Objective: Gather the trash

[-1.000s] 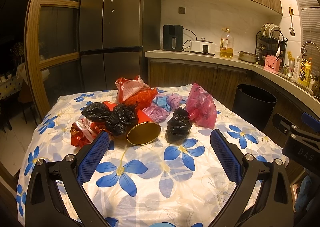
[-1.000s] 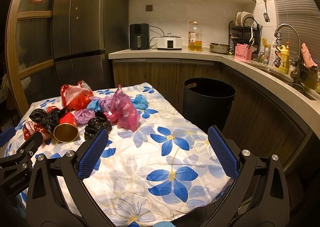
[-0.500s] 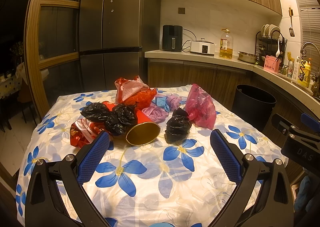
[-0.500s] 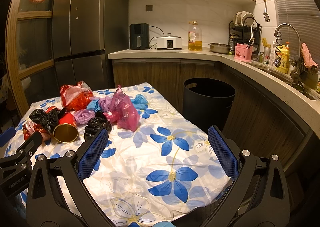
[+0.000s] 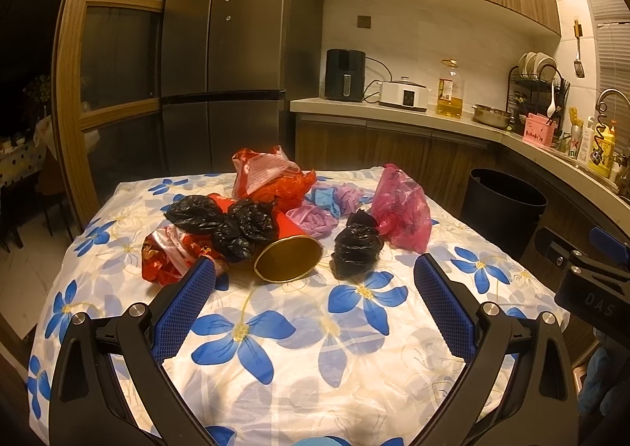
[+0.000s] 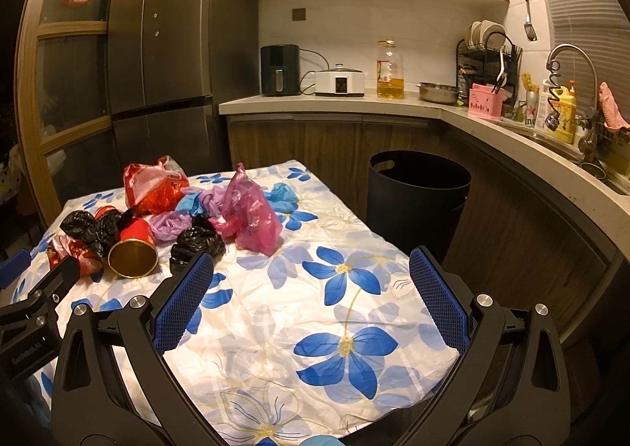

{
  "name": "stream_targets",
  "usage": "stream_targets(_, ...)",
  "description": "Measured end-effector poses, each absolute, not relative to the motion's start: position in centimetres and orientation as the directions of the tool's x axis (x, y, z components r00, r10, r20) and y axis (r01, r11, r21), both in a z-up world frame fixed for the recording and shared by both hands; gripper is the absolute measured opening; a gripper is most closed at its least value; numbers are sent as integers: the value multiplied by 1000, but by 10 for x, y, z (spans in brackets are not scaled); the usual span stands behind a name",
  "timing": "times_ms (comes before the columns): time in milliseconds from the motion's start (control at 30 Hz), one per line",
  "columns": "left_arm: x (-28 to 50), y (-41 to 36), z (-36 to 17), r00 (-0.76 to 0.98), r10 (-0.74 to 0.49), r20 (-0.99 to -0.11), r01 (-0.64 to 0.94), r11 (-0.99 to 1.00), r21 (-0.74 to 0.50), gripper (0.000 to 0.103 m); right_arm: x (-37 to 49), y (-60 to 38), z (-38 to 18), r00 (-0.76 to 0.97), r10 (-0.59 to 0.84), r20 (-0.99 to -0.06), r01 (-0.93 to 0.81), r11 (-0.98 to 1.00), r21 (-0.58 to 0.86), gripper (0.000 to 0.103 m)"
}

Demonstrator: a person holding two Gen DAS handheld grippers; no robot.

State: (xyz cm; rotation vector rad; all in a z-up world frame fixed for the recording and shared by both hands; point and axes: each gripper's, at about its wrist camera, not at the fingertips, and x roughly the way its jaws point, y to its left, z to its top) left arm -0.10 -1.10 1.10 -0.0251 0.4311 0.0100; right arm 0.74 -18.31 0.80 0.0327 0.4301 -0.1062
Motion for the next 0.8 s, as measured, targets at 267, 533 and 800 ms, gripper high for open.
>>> stream_targets(267,6,19,-8,900,85,-427,-120,991,-55,97,21,-180,-13,903,-32,-428,50,998,31,98)
stream_targets(533,18,61,-23,881,189,-434,-237,970,-58,92,45,-172,-35,899,36,-436,-15,998,53,98)
stream_targets(800,49,96,-34,842,289,-456,-342,939,-36,81,70,-145,-47,894,126,-431,-111,992,59,92)
